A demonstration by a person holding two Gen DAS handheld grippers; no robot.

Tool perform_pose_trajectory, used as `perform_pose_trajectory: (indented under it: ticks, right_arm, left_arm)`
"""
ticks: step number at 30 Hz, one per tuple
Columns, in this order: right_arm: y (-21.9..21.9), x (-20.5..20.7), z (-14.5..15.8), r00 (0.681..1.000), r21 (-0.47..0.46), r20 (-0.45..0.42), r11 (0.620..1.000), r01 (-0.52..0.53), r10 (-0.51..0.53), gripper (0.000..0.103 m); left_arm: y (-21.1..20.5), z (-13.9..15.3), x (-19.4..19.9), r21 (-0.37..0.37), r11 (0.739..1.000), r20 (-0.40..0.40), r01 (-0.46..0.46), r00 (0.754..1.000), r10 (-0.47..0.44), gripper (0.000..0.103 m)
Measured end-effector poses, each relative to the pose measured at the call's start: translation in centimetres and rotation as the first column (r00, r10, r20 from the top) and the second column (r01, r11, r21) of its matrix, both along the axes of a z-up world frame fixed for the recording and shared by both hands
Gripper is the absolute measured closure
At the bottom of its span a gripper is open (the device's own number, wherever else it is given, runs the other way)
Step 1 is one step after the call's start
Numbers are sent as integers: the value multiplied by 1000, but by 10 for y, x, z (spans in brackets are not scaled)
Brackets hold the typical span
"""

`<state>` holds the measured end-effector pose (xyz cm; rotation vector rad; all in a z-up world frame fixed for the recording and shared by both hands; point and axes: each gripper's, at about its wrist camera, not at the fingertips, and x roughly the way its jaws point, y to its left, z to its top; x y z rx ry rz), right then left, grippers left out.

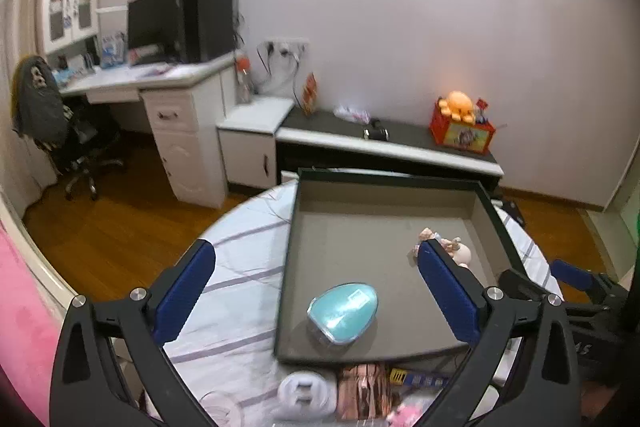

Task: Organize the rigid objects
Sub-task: 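Carry both items into the green tray and open both grippers, then withdraw both tools back from the tray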

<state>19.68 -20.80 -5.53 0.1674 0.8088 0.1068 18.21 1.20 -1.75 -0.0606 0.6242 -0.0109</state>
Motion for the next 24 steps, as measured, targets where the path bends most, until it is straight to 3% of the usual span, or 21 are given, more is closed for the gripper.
perform_pose_trajectory:
  ticks: [3,9,16,24]
  right_arm:
    - [4,-26,17,999,2,43,1000,3,-3,0]
    - [5,-77,50,991,3,132,1000,26,-26,0]
    - [8,-140,72,976,-10,212,998,54,-51,0]
    - [4,-204,72,966,-15,251,997,70,-65,0]
  left_arm:
    - [3,13,-32,27,999,60,-18,998,17,0]
    - [0,26,-78,89,995,101,-34,995,25,0]
    - [-1,32,-128,72,997,100,-40,994,32,0]
    - [1,25,-172,61,997,68,-46,997,42,0]
